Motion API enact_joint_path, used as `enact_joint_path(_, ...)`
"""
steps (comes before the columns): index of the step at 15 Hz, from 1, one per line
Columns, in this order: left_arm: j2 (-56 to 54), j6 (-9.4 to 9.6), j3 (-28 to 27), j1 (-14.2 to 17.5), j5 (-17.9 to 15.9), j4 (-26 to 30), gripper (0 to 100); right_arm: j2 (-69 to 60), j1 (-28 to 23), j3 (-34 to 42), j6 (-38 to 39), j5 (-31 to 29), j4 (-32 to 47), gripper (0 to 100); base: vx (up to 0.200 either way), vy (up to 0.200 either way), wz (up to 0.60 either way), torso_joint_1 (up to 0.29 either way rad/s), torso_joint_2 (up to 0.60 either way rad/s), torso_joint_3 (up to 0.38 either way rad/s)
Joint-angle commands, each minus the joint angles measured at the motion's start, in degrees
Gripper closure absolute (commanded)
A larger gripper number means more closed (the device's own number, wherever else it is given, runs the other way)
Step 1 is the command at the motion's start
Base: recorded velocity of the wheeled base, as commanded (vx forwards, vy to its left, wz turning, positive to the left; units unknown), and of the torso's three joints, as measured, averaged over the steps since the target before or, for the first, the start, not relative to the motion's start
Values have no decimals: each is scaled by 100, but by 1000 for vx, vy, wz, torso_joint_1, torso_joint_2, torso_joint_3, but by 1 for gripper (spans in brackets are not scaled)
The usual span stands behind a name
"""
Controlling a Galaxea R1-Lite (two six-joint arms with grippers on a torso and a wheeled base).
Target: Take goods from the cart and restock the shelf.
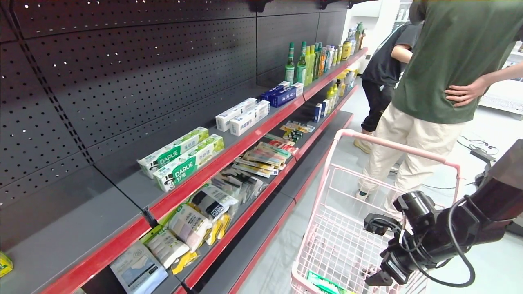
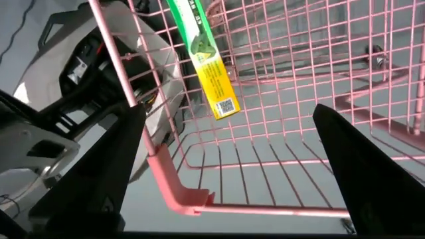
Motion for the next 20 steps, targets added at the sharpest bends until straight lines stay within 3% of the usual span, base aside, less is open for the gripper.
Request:
enact_joint_path(1, 5, 0, 0, 2, 4, 3, 0, 222, 50, -81, -106, 5, -1, 0, 0, 0, 0, -144, 344, 188)
enact_joint_path(9, 5, 0, 0, 2, 4, 3, 0, 520, 24, -300, -519, 102, -1, 0, 0, 0, 0, -148, 353, 200)
enact_joint_path(12, 5, 0, 0, 2, 4, -6, 0, 538, -11, -292, -826, 401, -1, 0, 0, 0, 0, -165, 382, 227)
enact_joint_path(20, 5, 0, 0, 2, 4, -6, 0, 433, 41, -239, -853, 427, -1, 0, 0, 0, 0, -192, 491, 295)
